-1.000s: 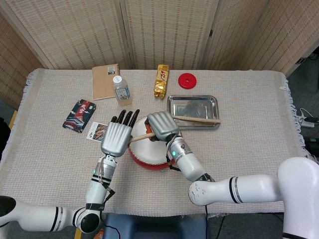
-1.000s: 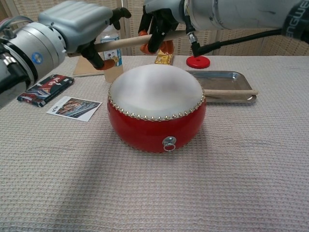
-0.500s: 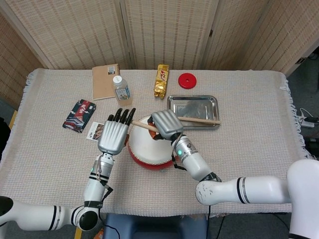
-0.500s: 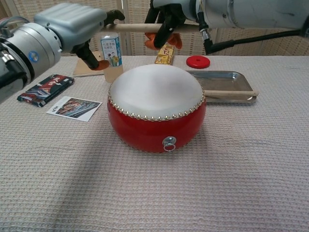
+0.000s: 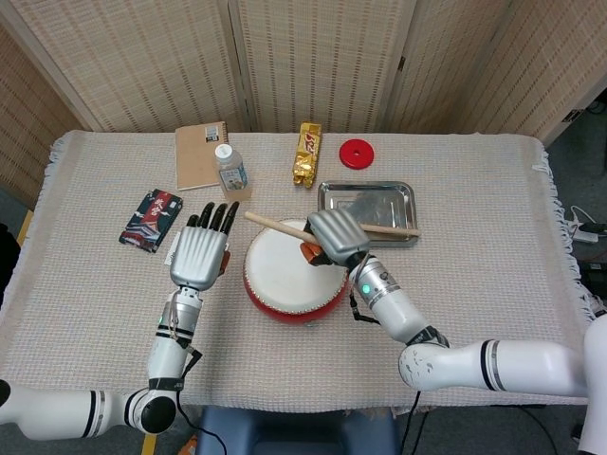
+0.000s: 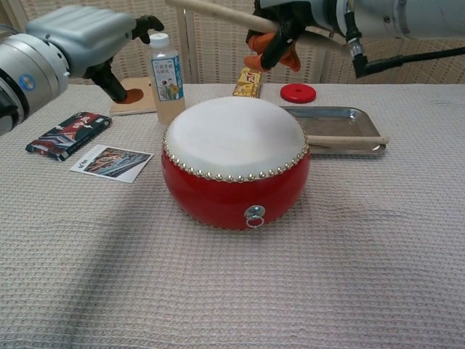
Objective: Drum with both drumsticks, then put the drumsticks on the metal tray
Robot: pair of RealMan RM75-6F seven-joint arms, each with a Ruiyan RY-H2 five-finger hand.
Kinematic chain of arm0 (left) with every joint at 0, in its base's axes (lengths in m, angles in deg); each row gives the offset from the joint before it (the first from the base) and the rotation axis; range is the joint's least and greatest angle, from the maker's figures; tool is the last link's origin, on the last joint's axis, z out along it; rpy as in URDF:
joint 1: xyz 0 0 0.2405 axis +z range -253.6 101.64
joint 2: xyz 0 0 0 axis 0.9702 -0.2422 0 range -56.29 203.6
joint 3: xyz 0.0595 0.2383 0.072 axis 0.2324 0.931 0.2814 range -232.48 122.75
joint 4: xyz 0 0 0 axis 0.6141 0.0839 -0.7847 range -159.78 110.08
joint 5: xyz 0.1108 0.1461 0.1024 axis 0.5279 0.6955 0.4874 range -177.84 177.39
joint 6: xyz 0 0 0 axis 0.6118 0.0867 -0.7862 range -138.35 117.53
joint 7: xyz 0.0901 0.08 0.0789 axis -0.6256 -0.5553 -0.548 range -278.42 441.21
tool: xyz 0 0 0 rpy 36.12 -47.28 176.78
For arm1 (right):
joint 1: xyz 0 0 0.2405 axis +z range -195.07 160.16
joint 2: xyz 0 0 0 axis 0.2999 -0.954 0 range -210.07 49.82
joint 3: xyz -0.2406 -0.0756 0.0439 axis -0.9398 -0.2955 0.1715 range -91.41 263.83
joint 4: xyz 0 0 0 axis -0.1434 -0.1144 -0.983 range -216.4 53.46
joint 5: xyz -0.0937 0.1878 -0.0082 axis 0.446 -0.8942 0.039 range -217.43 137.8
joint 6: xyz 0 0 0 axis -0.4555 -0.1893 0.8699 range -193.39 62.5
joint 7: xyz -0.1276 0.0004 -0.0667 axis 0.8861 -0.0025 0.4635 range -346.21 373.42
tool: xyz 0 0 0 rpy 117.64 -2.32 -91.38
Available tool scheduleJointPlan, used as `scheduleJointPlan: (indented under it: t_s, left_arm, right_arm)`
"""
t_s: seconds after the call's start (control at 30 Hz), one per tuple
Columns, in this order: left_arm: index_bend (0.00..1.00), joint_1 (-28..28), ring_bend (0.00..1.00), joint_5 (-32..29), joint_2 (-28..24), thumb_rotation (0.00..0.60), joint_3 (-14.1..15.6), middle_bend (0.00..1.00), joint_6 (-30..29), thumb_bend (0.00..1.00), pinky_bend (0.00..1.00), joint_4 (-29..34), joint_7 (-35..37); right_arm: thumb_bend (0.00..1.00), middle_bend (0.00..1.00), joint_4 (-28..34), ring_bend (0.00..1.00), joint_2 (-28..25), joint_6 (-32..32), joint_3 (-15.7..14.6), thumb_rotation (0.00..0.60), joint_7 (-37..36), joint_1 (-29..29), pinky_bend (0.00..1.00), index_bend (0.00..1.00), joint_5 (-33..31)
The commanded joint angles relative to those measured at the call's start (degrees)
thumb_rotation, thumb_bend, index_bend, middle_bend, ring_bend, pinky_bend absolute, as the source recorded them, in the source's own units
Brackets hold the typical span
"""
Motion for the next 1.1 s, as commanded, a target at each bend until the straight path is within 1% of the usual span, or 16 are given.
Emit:
scheduleJointPlan:
  t_s: [0.03, 0.13, 0.27, 0.37, 0.57, 0.77, 0.9, 1.1]
  left_arm:
    - [0.0, 1.2, 0.1, -0.5, -1.3, 0.6, 0.1, 0.13, 0.2, 0.34, 0.3, -0.2, 1.7]
    - [0.0, 2.3, 0.1, -0.6, -2.7, 0.6, 0.2, 0.13, 0.4, 0.34, 0.3, -0.4, 3.6]
    - [0.0, 3.9, 0.1, -0.6, -4.2, 0.6, 0.4, 0.13, 0.5, 0.35, 0.3, -0.6, 6.4]
    - [0.0, 5.2, 0.1, -0.1, -5.4, 0.6, 0.8, 0.13, 0.3, 0.34, 0.3, -0.5, 8.5]
    - [0.0, 8.1, 0.1, 2.4, -7.9, 0.6, 2.2, 0.13, -0.8, 0.35, 0.3, -0.4, 12.1]
    - [0.0, 11.0, 0.1, 4.4, -10.1, 0.6, 3.4, 0.13, -1.4, 0.35, 0.3, -0.4, 15.6]
    - [0.0, 12.6, 0.1, 5.1, -11.2, 0.6, 3.7, 0.14, -1.3, 0.35, 0.3, -0.4, 18.2]
    - [0.0, 14.4, 0.1, 6.2, -12.1, 0.6, 3.9, 0.14, -1.3, 0.35, 0.29, -0.7, 20.9]
  right_arm:
    - [0.45, 0.92, 0.8, 0.76, -2.5, -0.6, -1.3, 0.6, 0.1, -1.4, 0.69, 1.0, 1.1]
    - [0.45, 0.92, 0.6, 0.76, -4.6, -1.2, -2.2, 0.6, -0.4, -2.7, 0.69, 1.0, 1.5]
    - [0.45, 0.92, -0.9, 0.76, -6.0, -2.5, -3.0, 0.6, -1.9, -4.2, 0.69, 1.0, 2.1]
    - [0.45, 0.92, -3.5, 0.76, -5.9, -3.7, -3.9, 0.6, -2.5, -4.9, 0.69, 1.0, 2.7]
    - [0.45, 0.92, -12.0, 0.76, -3.4, -7.0, -6.0, 0.6, -3.7, -6.0, 0.69, 1.0, 3.9]
    - [0.45, 0.92, -25.6, 0.75, 2.3, -12.8, -8.1, 0.6, -5.4, -6.4, 0.69, 1.0, 5.6]
    - [0.45, 0.92, -36.3, 0.74, 8.3, -16.6, -9.6, 0.6, -5.5, -6.2, 0.69, 1.0, 6.3]
    - [0.45, 0.92, -50.7, 0.72, 16.7, -20.5, -9.8, 0.6, -5.8, -5.8, 0.69, 1.0, 7.1]
